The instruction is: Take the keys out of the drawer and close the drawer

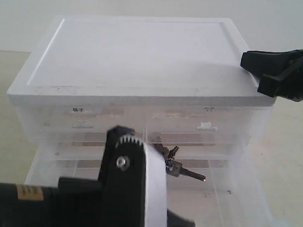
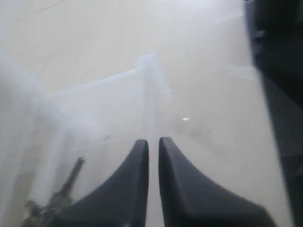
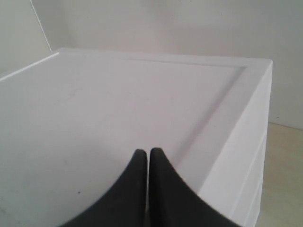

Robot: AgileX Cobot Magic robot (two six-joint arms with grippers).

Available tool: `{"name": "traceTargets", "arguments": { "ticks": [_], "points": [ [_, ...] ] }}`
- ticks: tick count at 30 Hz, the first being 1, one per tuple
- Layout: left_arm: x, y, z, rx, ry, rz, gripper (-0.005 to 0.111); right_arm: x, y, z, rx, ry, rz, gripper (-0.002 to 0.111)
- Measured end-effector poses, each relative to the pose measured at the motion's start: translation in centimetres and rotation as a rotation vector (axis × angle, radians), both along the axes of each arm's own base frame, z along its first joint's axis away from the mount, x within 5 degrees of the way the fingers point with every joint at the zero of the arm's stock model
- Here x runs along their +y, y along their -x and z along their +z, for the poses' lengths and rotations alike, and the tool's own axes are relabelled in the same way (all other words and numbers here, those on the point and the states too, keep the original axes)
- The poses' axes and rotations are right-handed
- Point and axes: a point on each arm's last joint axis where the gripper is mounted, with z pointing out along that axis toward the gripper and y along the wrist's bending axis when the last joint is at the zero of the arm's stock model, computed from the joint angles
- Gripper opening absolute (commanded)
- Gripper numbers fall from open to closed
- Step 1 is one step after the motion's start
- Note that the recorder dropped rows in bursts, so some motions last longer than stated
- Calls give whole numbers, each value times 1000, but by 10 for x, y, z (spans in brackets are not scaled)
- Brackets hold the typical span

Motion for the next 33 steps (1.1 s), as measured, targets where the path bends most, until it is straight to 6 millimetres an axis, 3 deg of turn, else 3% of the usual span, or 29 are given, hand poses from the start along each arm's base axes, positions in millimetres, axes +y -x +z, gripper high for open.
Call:
{"name": "traceTargets", "arguments": {
  "ticks": [2,6,8,13,26,33],
  "points": [
    [1,7,-5,45,-14,-63,12,0,0,0,0,0,0,0],
    [6,7,-21,50,-72,-45,48,0,0,0,1,1,-1,0],
    [8,1,-29,23,-102,8,56,0,0,0,1,1,-1,0],
    [12,-10,-35,-45,-129,124,48,0,0,0,1,1,-1,0],
    [16,-10,-55,-37,-208,125,6,0,0,0,1,1,-1,0],
    [19,-1,-51,49,-174,64,5,0,0,0,3,0,-3,0]
  ]
}}
